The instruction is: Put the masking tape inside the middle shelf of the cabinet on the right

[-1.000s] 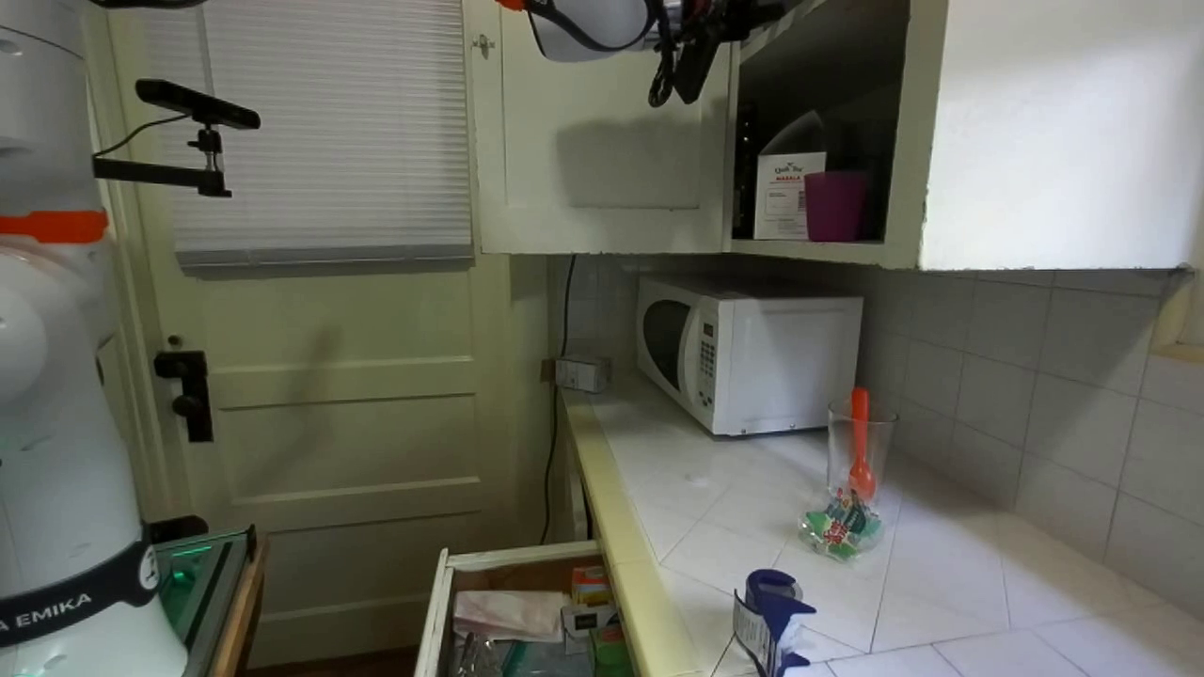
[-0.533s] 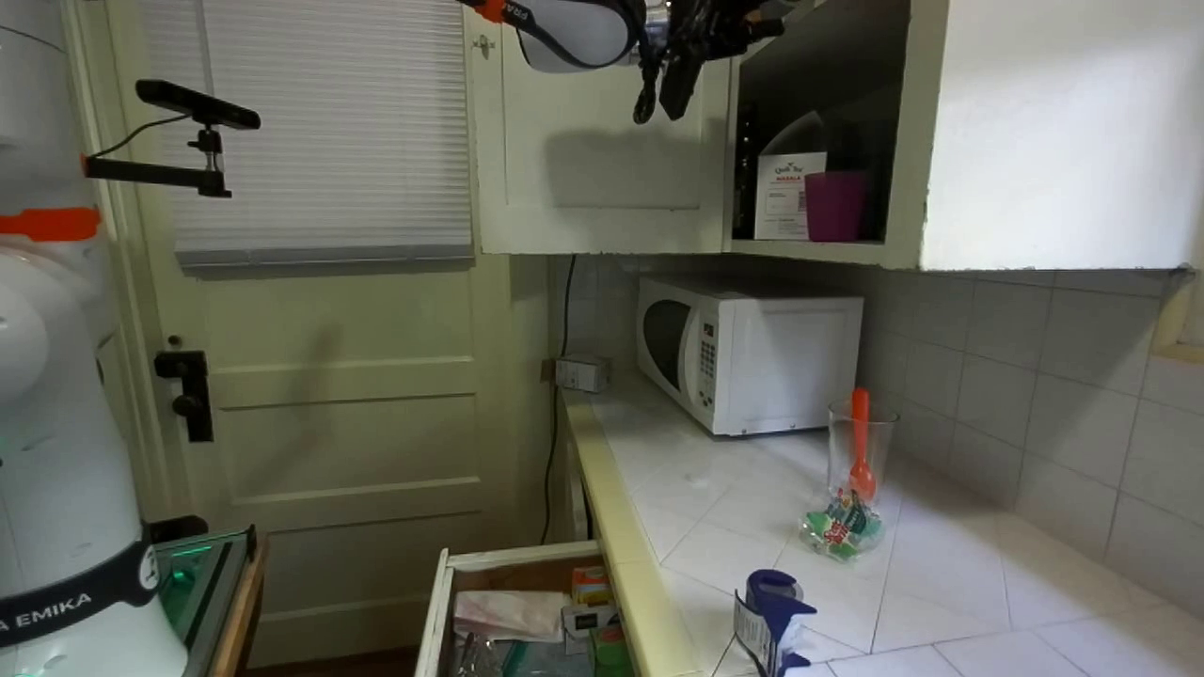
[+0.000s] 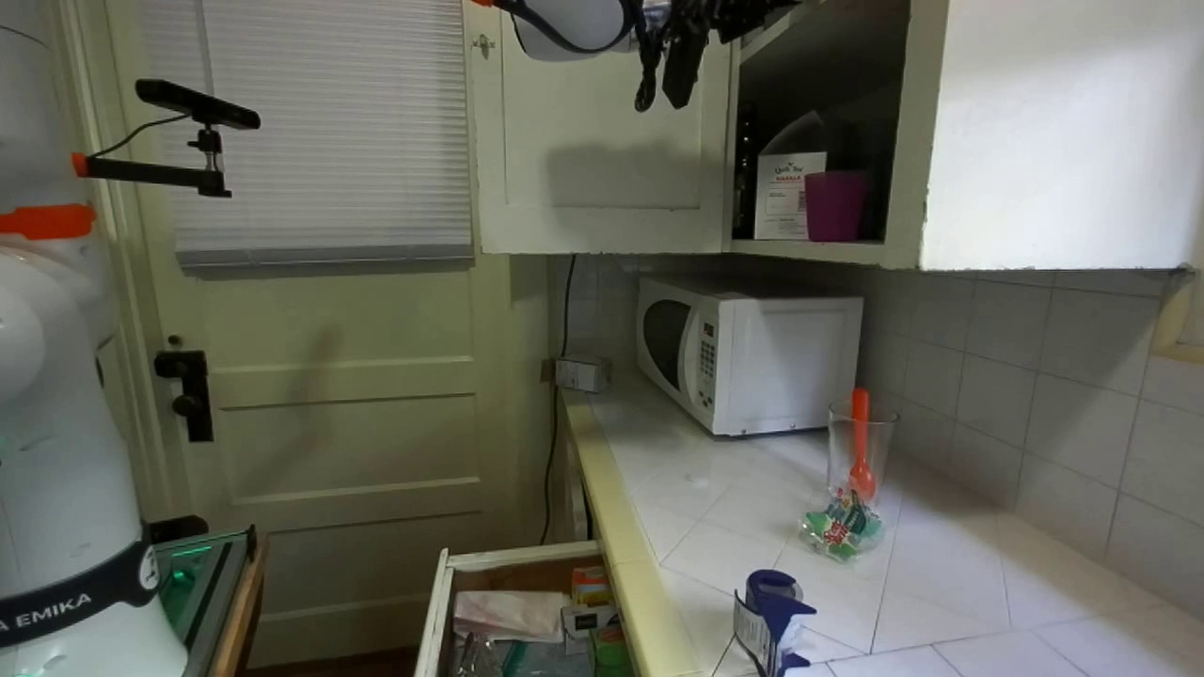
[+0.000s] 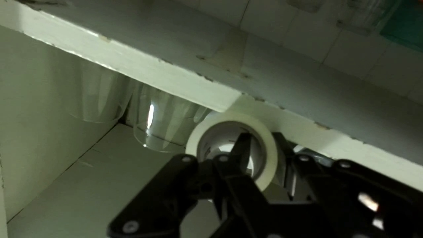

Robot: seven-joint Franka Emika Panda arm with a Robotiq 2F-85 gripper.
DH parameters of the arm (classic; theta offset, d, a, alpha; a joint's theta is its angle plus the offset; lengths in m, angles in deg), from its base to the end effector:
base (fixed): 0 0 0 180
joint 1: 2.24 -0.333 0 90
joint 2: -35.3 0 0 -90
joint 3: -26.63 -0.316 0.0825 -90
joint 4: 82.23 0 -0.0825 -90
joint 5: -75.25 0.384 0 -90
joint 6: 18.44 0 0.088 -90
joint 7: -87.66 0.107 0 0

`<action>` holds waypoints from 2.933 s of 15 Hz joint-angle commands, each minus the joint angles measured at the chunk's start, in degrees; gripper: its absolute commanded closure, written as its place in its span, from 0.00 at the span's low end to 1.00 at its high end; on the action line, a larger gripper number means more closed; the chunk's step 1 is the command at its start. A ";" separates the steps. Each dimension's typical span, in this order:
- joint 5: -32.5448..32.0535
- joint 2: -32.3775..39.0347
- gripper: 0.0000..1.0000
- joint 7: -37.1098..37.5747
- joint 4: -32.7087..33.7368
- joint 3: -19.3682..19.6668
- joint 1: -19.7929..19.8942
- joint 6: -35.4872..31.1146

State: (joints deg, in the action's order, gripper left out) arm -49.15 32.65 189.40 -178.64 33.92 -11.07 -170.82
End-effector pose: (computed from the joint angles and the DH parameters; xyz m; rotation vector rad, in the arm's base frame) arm 0.5900 0.0373 0.6846 1.6958 -0.0117 1.9389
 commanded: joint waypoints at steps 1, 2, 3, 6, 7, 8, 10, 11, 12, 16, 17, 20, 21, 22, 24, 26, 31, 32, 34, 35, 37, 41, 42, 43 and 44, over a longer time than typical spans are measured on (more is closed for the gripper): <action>-4.14 -0.78 0.95 0.25 -0.12 0.28 0.24 -2.05; -5.97 -0.86 0.95 1.17 0.67 0.38 0.25 -3.62; -8.64 -0.84 0.95 2.60 1.97 0.48 0.24 -5.28; -15.80 -0.51 0.95 6.14 5.68 0.77 0.20 -9.50; -17.43 -0.37 0.95 7.51 7.19 1.06 0.27 -11.50; -19.52 0.23 0.95 10.03 8.91 1.45 0.31 -13.15; -23.17 1.20 0.95 15.04 11.89 2.19 0.22 -16.73; -21.26 2.05 0.95 13.98 14.06 2.39 -0.05 -18.64; -19.61 2.92 0.95 13.53 15.77 2.64 -0.16 -20.21; -19.40 6.16 0.95 16.42 20.65 2.62 0.35 -23.87; -19.41 6.98 0.95 17.43 21.68 2.53 0.69 -24.31; -19.42 8.22 0.95 20.15 23.03 2.17 1.76 -23.84; -19.42 8.44 0.95 21.07 23.63 1.88 2.14 -24.28; -19.20 7.24 0.80 18.37 20.71 2.20 0.97 -21.63; -19.20 7.73 0.80 19.30 21.60 2.18 1.34 -21.78; -19.20 7.73 0.80 19.52 21.82 2.14 1.38 -21.83; -19.20 7.77 0.80 19.66 22.00 2.09 1.38 -21.88; -19.20 7.79 0.80 19.67 22.02 2.09 1.38 -21.88; -19.20 7.82 0.95 19.69 22.04 2.09 1.39 -21.88; -19.11 7.85 0.95 20.01 22.00 2.19 1.56 -22.15; -18.45 7.74 0.95 20.10 21.45 2.55 1.83 -22.63; -15.76 6.96 0.95 19.91 19.04 3.39 2.25 -22.28; -15.28 7.09 0.95 20.15 18.75 3.53 2.36 -22.52; -14.71 7.17 0.95 20.69 18.59 3.57 2.53 -22.94; -14.12 7.29 0.95 21.57 18.75 3.59 2.81 -23.94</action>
State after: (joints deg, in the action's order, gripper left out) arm -65.14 40.78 209.11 -158.42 37.24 -8.80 -192.70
